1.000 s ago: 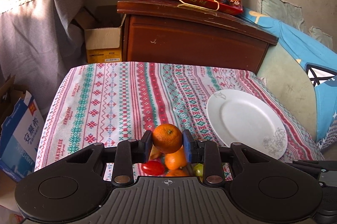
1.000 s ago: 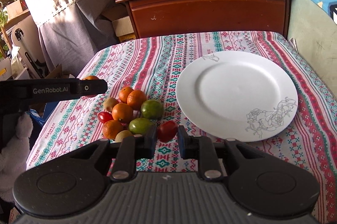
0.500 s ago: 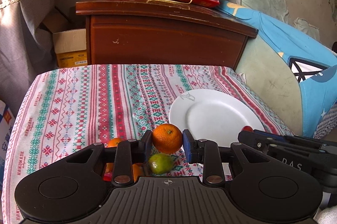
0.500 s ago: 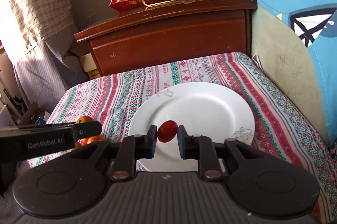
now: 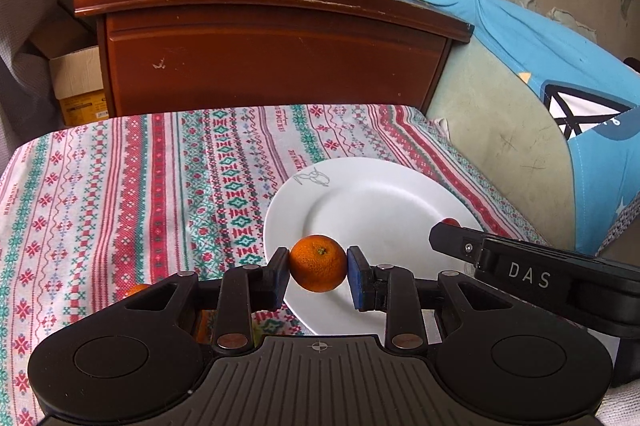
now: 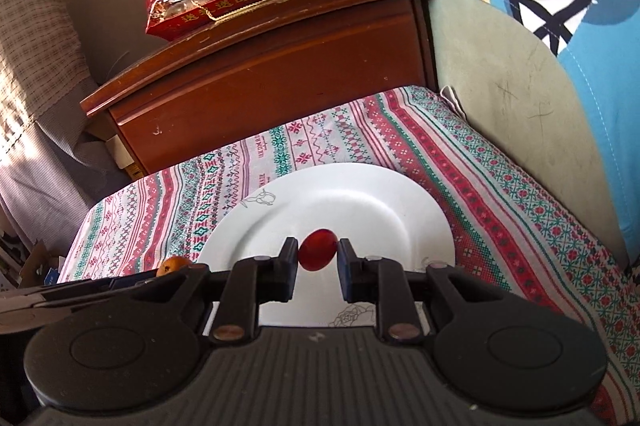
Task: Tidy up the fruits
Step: 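Lower the tangerine and cherry tomato onto the plate and open both tools, then grasp a brown kiwi-like fruit from the cluster with the right tool, then grasp a tangerine with the left tool while the right tool carries the kiwi to the plate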
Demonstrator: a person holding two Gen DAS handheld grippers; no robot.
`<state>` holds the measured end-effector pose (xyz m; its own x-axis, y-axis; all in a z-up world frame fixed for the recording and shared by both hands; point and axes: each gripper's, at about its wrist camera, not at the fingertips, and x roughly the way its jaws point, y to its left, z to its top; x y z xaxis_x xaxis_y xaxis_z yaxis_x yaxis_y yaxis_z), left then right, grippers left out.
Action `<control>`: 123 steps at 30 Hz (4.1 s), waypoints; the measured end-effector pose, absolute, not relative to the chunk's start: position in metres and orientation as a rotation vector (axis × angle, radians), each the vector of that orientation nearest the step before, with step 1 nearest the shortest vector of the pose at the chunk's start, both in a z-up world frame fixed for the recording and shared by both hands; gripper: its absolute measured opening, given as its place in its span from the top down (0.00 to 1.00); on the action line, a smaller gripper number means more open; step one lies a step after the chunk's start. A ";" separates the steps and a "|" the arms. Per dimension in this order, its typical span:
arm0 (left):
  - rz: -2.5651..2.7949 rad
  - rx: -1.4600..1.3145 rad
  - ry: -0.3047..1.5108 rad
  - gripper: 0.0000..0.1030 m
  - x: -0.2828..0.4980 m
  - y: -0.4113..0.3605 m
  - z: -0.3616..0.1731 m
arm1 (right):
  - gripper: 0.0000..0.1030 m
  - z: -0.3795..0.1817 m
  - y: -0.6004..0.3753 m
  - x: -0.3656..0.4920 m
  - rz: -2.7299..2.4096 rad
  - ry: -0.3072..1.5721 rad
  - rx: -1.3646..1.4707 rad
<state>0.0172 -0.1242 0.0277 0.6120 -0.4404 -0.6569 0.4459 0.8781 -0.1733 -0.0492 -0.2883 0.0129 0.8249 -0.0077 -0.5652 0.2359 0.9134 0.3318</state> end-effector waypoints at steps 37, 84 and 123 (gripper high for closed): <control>-0.386 -0.042 0.783 0.51 -0.015 -0.050 0.074 | 0.50 0.038 -0.250 -0.092 -0.052 0.644 0.425; -0.318 -0.087 0.833 0.58 -0.041 -0.017 0.010 | 0.74 -0.015 -0.169 -0.117 0.101 0.738 0.270; -0.346 -0.209 0.818 0.74 -0.040 -0.012 0.016 | 0.75 -0.014 -0.172 -0.118 0.100 0.724 0.288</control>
